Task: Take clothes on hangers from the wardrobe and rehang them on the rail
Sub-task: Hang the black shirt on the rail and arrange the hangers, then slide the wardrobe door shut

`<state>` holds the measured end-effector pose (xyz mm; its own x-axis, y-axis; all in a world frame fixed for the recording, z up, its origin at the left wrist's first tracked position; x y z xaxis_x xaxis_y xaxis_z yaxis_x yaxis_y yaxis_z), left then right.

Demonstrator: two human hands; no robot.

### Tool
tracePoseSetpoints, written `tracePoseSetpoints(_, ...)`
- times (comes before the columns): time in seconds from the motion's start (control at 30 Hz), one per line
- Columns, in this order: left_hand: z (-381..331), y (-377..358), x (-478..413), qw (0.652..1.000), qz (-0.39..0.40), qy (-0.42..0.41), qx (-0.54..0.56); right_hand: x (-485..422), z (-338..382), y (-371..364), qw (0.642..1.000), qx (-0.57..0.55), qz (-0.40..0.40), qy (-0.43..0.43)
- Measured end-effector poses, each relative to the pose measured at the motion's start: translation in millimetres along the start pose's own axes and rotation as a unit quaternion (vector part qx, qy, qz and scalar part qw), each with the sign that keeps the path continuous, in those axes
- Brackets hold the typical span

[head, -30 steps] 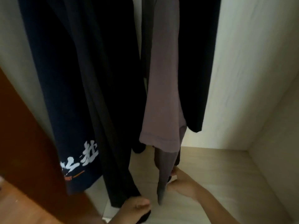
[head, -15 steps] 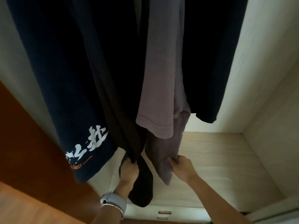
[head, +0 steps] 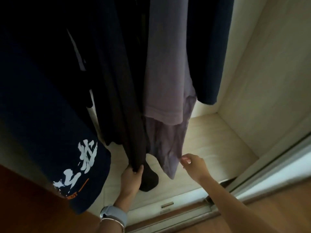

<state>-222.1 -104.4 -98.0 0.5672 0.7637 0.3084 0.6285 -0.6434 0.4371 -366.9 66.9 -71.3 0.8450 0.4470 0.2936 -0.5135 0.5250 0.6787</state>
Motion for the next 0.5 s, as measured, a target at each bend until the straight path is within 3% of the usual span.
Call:
tracePoseSetpoints(0.27,44.5,-12.1,15.2,0.975,0.088,-0.04,-0.202,64.0,-93.1,-23.4,0.991,-0.061,0.01,-0.116)
tracePoseSetpoints(0.5,102.0,-70.1,41.0,0.937,0.24,0.061,-0.247,161.7,-202.6,-39.0,0.958,-0.107,-0.021,-0.265)
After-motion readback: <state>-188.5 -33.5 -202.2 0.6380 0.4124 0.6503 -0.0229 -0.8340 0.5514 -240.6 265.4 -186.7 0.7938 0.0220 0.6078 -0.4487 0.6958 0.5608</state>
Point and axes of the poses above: each hand's wrist, its own x-axis away from the middle knuckle, its own y-axis out of the back of the hand, z = x × y, the point moved 5 cm from there along -x, towards the middle knuckle
